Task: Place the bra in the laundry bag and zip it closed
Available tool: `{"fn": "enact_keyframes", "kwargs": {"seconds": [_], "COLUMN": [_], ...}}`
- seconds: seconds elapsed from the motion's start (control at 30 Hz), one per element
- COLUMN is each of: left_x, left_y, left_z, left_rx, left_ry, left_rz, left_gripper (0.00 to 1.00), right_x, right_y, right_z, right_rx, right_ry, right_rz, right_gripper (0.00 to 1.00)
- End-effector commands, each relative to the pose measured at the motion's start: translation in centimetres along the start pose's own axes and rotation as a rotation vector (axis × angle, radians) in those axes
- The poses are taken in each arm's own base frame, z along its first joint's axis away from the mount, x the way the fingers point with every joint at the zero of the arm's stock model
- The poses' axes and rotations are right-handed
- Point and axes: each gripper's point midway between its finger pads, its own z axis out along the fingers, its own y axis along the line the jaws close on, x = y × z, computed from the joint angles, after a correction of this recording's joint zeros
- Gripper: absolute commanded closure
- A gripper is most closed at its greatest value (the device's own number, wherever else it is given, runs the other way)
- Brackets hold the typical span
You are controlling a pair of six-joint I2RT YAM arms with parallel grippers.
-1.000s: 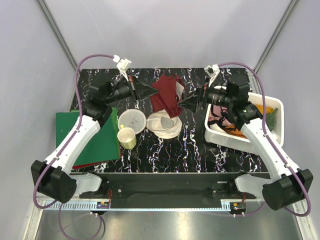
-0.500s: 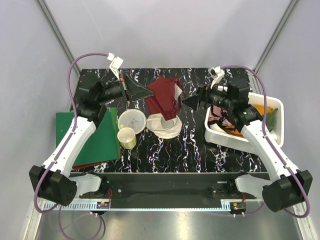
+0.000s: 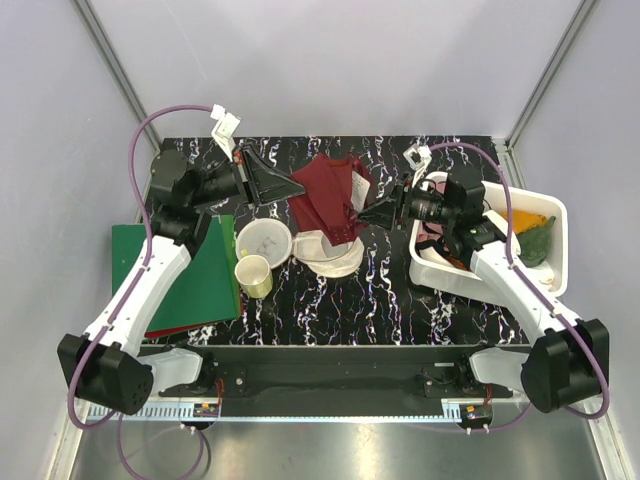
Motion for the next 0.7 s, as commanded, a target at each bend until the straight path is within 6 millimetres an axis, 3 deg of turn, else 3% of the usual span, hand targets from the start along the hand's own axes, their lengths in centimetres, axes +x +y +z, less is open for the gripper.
{"fn": "enact_keyframes", "kwargs": {"seconds": [0.0,0.07,0.17,0.23,0.27,0.33,0.37,0.43,0.47,0.5,0.67], "left_x": [-0.7,-0.7,-0.8,-0.8,-1.1,-0.9,-0.9,-0.6,-0.6,-0.3,0.1], "left_y": [-1.6,-1.5,-1.0,0.3,0.9,2.6,3.5,4.8,5.4,6.3,8.5], "left_z": [-0.3,-0.4,-0.6,-0.9,-1.0,-1.1,-1.1,-1.1,-1.0,-0.9,-0.6], "left_rx": [0.062,0.062,0.044,-0.004,-0.032,-0.102,-0.135,-0.165,-0.181,-0.194,-0.235], "left_ry": [-0.016,-0.015,-0.026,-0.035,-0.050,-0.045,-0.053,-0.057,-0.065,-0.064,-0.079], "left_rz": [0.034,0.033,0.033,0.003,0.015,-0.034,-0.034,-0.071,-0.089,-0.109,-0.165], "left_gripper": [1.00,1.00,1.00,1.00,1.00,1.00,1.00,1.00,1.00,1.00,1.00], "right_x": [-1.5,-1.4,-1.2,-1.7,-1.0,-1.6,-0.6,-1.3,-0.5,-1.4,-1.8], "right_y": [1.9,1.7,1.4,1.4,1.0,0.8,0.6,0.9,1.0,1.4,2.5], "right_z": [0.2,0.3,0.3,0.1,-0.1,-0.6,-1.0,-1.4,-1.6,-1.7,-1.2], "right_rx": [-0.118,-0.114,-0.090,-0.058,-0.024,0.039,0.071,0.116,0.135,0.145,0.164], "right_ry": [-0.053,-0.055,-0.032,-0.025,0.006,-0.006,0.033,0.031,0.068,0.062,0.118], "right_rz": [-0.040,-0.035,0.002,-0.002,0.034,0.044,0.077,0.073,0.086,0.071,0.094], "right_gripper": [0.47,0.50,0.73,0.87,0.90,1.00,1.00,1.00,1.00,1.00,1.00]}}
